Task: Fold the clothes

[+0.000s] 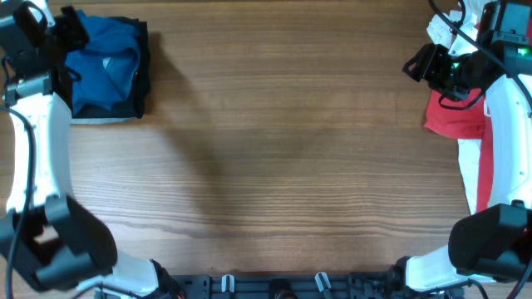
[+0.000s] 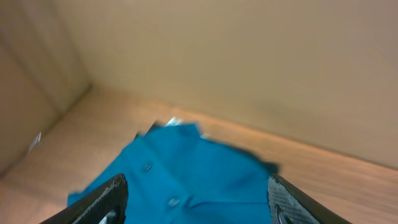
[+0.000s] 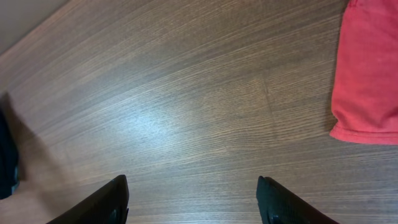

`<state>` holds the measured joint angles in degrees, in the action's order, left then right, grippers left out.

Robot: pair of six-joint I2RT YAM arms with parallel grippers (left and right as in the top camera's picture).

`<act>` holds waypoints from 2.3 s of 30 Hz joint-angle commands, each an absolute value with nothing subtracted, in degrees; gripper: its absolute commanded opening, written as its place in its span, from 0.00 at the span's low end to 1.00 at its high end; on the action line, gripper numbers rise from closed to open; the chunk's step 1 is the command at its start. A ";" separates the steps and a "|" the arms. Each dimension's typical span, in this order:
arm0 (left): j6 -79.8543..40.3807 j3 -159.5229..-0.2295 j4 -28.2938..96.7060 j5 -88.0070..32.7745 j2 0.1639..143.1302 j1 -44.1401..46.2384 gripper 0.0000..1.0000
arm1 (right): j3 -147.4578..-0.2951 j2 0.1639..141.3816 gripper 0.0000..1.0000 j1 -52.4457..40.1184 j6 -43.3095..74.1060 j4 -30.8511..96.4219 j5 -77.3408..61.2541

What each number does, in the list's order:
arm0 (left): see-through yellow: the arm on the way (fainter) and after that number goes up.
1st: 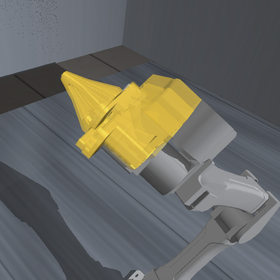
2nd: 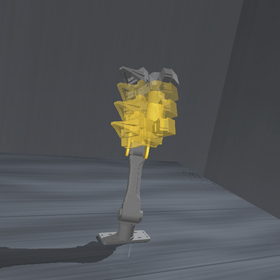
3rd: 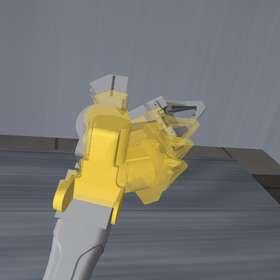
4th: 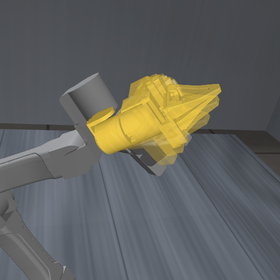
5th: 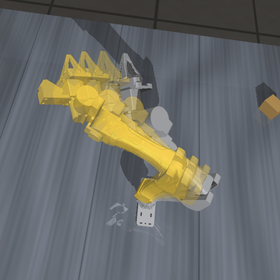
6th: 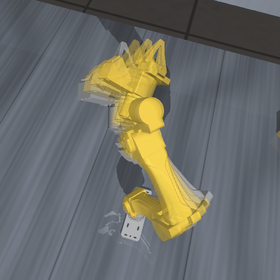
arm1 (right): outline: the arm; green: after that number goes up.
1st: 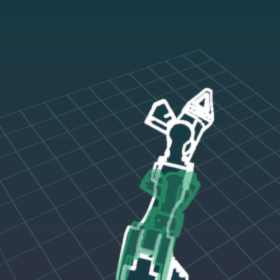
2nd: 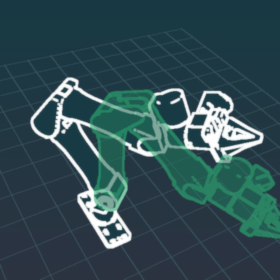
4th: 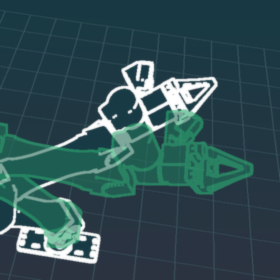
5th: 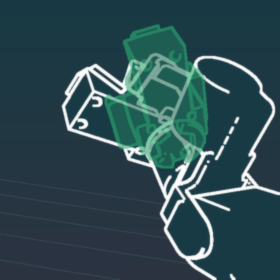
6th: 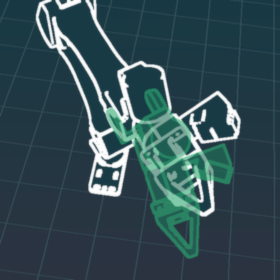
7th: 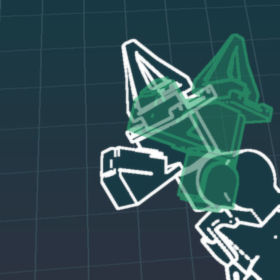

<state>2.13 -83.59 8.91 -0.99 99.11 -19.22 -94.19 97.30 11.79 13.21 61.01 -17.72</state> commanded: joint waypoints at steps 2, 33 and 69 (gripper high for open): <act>-2.52 -83.59 7.86 0.54 110.10 -20.43 0.72 | -94.11 98.06 0.67 11.70 13.69 60.75 -16.75; -7.99 -83.70 21.74 -0.56 89.17 -12.49 1.00 | -105.91 74.22 0.99 11.22 3.05 63.22 -15.88; -7.99 -83.68 21.78 -0.56 88.97 -12.49 1.00 | -28.05 13.41 1.00 3.70 1.69 17.78 -17.19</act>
<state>-7.25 -83.83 22.00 0.08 88.62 -12.38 -39.35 22.39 4.03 2.22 21.89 -16.49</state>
